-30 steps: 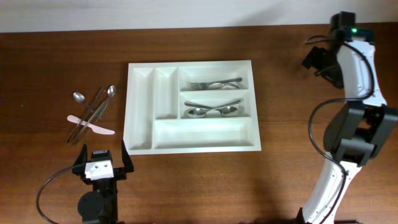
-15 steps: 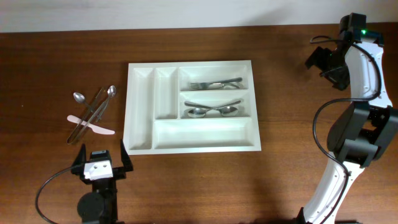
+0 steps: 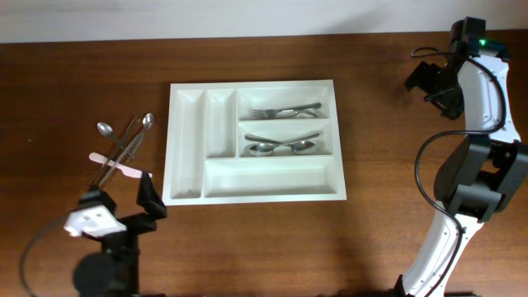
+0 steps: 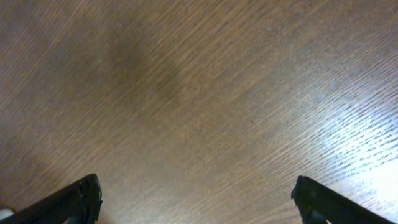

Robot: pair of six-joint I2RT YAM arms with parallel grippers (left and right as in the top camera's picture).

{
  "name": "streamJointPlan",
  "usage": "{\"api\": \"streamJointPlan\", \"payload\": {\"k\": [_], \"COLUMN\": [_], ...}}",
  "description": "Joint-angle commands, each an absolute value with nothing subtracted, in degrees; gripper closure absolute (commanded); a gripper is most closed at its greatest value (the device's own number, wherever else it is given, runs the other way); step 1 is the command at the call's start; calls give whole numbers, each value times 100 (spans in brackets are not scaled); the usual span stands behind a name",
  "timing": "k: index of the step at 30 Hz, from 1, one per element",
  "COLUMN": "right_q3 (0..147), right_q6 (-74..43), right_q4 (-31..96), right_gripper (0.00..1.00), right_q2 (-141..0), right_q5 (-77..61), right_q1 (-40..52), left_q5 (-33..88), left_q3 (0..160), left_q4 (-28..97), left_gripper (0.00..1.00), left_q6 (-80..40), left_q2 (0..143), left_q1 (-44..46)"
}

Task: Pack container

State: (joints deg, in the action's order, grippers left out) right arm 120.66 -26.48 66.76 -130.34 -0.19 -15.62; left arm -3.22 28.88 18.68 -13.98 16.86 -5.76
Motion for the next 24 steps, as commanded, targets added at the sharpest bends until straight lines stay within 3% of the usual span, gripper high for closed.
{"api": "streamJointPlan", "payload": {"k": [1, 7, 12, 18, 24], "right_q3": [12180, 12180, 12180, 12180, 12180], "right_q6": [-2593, -2593, -2593, -2593, -2593], "right_q4": [6657, 6657, 6657, 6657, 6657], "right_gripper": [1, 1, 1, 1, 1], "right_q2": [-12971, -12971, -12971, -12971, -12971], "right_q5": [-45, -45, -45, -45, -47], "right_q1": [-1584, -1584, -1584, -1584, -1584], "left_q5": [-266, -189, 565, 1894, 1833], "left_q3": [4189, 6641, 8101, 8305, 8305], "left_q4": [2480, 4497, 6053, 6495, 6488], "left_gripper": [1, 1, 1, 1, 1], "left_q6": [-1579, -1577, -934, -954, -952], "left_q2": [2823, 5315, 6958, 7795, 8377], "left_q1": [-607, -607, -602, -600, -609]}}
